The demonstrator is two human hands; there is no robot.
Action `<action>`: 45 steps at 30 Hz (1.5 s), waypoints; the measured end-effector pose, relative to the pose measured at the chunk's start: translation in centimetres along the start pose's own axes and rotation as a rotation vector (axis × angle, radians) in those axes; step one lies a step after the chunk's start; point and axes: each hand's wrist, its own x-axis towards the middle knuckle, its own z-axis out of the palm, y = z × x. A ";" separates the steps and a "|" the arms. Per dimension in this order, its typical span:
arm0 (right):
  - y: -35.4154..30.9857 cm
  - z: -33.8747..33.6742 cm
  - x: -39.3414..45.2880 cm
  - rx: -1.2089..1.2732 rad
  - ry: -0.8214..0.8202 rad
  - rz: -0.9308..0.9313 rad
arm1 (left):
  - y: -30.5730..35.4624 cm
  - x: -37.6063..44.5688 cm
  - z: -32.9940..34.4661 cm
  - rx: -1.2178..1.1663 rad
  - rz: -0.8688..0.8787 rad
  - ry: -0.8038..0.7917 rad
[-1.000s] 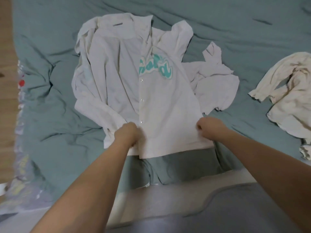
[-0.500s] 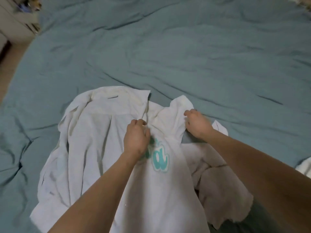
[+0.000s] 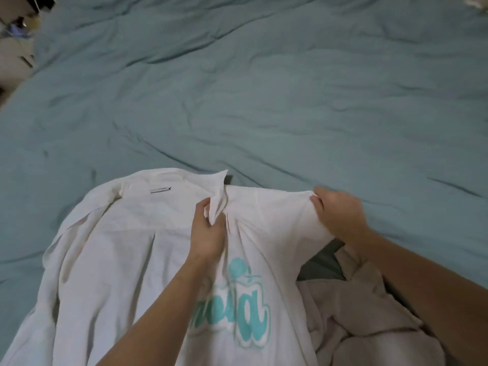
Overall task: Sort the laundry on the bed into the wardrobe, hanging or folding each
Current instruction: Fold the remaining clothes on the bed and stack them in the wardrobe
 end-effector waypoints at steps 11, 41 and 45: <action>4.3 -0.7 -2.8 0.078 -0.036 0.363 | 4.2 1.4 0.8 0.355 0.091 -0.219; -12.7 2.1 3.4 0.071 0.005 -0.135 | 2.8 12.5 -1.8 1.246 0.764 -0.244; -11.3 1.5 1.0 0.182 0.229 -0.044 | 3.9 12.0 -2.2 1.180 0.741 -0.201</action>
